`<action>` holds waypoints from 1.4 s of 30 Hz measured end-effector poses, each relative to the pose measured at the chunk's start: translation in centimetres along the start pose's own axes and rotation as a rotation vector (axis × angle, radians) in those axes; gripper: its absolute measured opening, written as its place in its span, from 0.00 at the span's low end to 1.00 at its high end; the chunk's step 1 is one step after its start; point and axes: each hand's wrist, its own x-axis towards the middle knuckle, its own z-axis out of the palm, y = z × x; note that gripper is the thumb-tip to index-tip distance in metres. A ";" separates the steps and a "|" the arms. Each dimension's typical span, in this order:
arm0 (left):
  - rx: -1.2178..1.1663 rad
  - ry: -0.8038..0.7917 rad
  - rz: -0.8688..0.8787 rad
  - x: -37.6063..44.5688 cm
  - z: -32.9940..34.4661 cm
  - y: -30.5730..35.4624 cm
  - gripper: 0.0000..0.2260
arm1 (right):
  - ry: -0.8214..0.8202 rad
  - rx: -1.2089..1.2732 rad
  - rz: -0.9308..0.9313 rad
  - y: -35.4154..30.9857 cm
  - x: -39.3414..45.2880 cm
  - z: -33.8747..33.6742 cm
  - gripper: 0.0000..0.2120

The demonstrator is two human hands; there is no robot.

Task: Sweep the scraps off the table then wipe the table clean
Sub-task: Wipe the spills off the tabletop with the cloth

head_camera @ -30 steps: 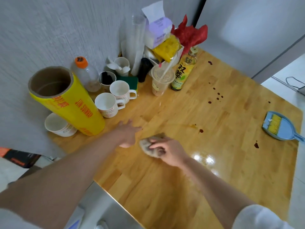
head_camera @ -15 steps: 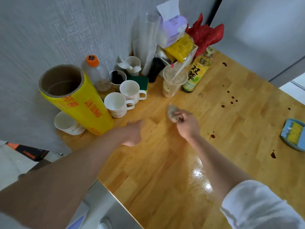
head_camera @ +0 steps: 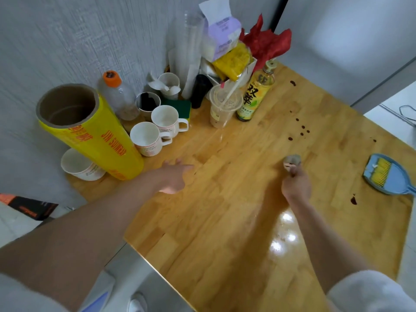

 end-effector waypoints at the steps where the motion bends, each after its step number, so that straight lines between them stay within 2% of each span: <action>1: 0.006 0.003 -0.001 0.0 0.1 0.1 0.34 | -0.016 -0.051 -0.067 -0.4 -1.2 0.4 0.21; 2: 0.007 0.004 -0.004 0.0 0.1 0.1 0.34 | -0.102 -0.107 -0.248 -0.6 -3.1 1.1 0.23; 4: 0.014 0.007 -0.012 -0.2 0.3 0.3 0.34 | -0.374 -0.120 -0.725 0.7 -7.2 1.5 0.21; 5: 0.025 0.009 -0.014 -0.2 0.3 0.3 0.34 | -0.480 -0.093 -0.859 2.0 -8.2 1.2 0.20; 6: 0.038 0.008 -0.012 -0.2 0.4 0.4 0.34 | -0.506 -0.051 -0.884 3.1 -8.2 0.3 0.19; 7: 0.050 0.007 -0.012 -0.2 0.6 0.4 0.34 | -0.449 0.016 -0.772 4.0 -7.2 -0.4 0.18; 10: 0.119 0.023 -0.031 -0.1 1.2 1.0 0.34 | -0.089 0.102 -0.094 4.1 -3.4 -1.8 0.19; 11: 0.147 0.024 -0.037 0.0 1.3 1.2 0.35 | -0.019 0.096 0.063 3.5 -3.0 -1.4 0.19; 12: 0.169 0.022 -0.044 0.1 1.3 1.5 0.36 | -0.002 0.077 0.089 2.2 -3.9 -0.6 0.20; 13: 0.184 0.023 -0.051 0.1 1.4 1.7 0.37 | -0.058 0.081 -0.012 0.6 -5.6 0.4 0.20; 15: 0.179 0.019 -0.053 0.2 1.3 1.7 0.38 | -0.364 0.045 -0.447 -1.2 -11.2 2.6 0.16; 17: 0.199 0.033 -0.051 0.0 1.4 1.8 0.38 | -0.686 -0.028 -0.926 0.2 -16.6 3.1 0.15; 18: 0.217 0.039 -0.050 -0.1 1.4 1.8 0.38 | -0.750 -0.021 -1.040 1.4 -16.9 2.4 0.16; 19: 0.221 0.041 -0.048 0.0 1.4 1.7 0.38 | -0.739 0.038 -1.036 2.5 -15.5 1.3 0.15; 20: 0.214 0.036 -0.047 0.1 1.5 1.7 0.38 | -0.648 0.067 -0.940 3.9 -13.2 0.2 0.13; 22: 0.211 0.038 -0.048 0.0 1.5 1.7 0.38 | -0.312 0.089 -0.500 6.1 -6.9 -2.5 0.17; 23: 0.214 0.043 -0.047 0.1 1.5 1.7 0.38 | -0.158 0.087 -0.167 6.8 -4.2 -4.0 0.21; 24: 0.215 0.046 -0.045 0.2 1.5 1.7 0.37 | -0.062 0.101 0.130 7.3 -2.6 -4.8 0.25; 25: 0.210 0.046 -0.046 0.2 1.5 1.7 0.37 | -0.012 0.131 0.268 7.0 -2.1 -4.6 0.26; 26: 0.205 0.046 -0.045 0.2 1.6 1.8 0.37 | 0.019 0.130 0.212 6.1 -2.9 -4.0 0.26; 27: 0.205 0.050 -0.041 0.3 1.8 1.8 0.37 | -0.004 0.131 0.027 5.3 -4.2 -2.8 0.24; 29: 0.212 0.062 -0.040 0.4 1.8 1.6 0.36 | -0.224 0.115 -0.394 3.8 -8.9 -0.4 0.19; 31: 0.223 0.073 -0.041 0.5 1.9 1.5 0.36 | -0.525 0.024 -0.765 4.5 -14.4 0.9 0.18; 32: 0.234 0.078 -0.042 0.7 2.1 1.4 0.36 | -0.642 0.007 -0.905 5.6 -16.1 0.6 0.19; 33: 0.250 0.087 -0.043 0.9 2.3 1.4 0.36 | -0.693 0.006 -0.968 7.2 -16.3 -0.4 0.22; 34: 0.264 0.100 -0.046 1.0 2.5 1.4 0.36 | -0.653 0.016 -0.951 8.7 -15.1 -1.3 0.24; 35: 0.274 0.114 -0.047 1.2 2.8 1.3 0.37 | -0.538 0.035 -0.845 10.1 -13.3 -2.2 0.25; 36: 0.281 0.128 -0.050 1.4 3.0 1.2 0.37 | -0.391 0.062 -0.630 10.8 -10.9 -3.2 0.25; 38: 0.280 0.136 -0.053 1.5 3.3 1.1 0.38 | -0.128 0.136 -0.032 10.9 -7.2 -4.6 0.24; 39: 0.274 0.132 -0.052 1.5 3.3 1.1 0.38 | -0.031 0.152 0.111 10.2 -7.1 -4.1 0.23; 40: 0.266 0.126 -0.055 1.6 3.2 1.1 0.38 | 0.002 0.208 0.066 8.6 -8.1 -3.0 0.22; 41: 0.260 0.123 -0.057 1.6 3.2 1.0 0.38 | -0.053 0.284 -0.111 6.9 -9.9 -1.9 0.19; 42: 0.259 0.122 -0.059 1.6 3.2 1.0 0.38 | -0.186 0.287 -0.329 5.6 -12.6 -0.8 0.15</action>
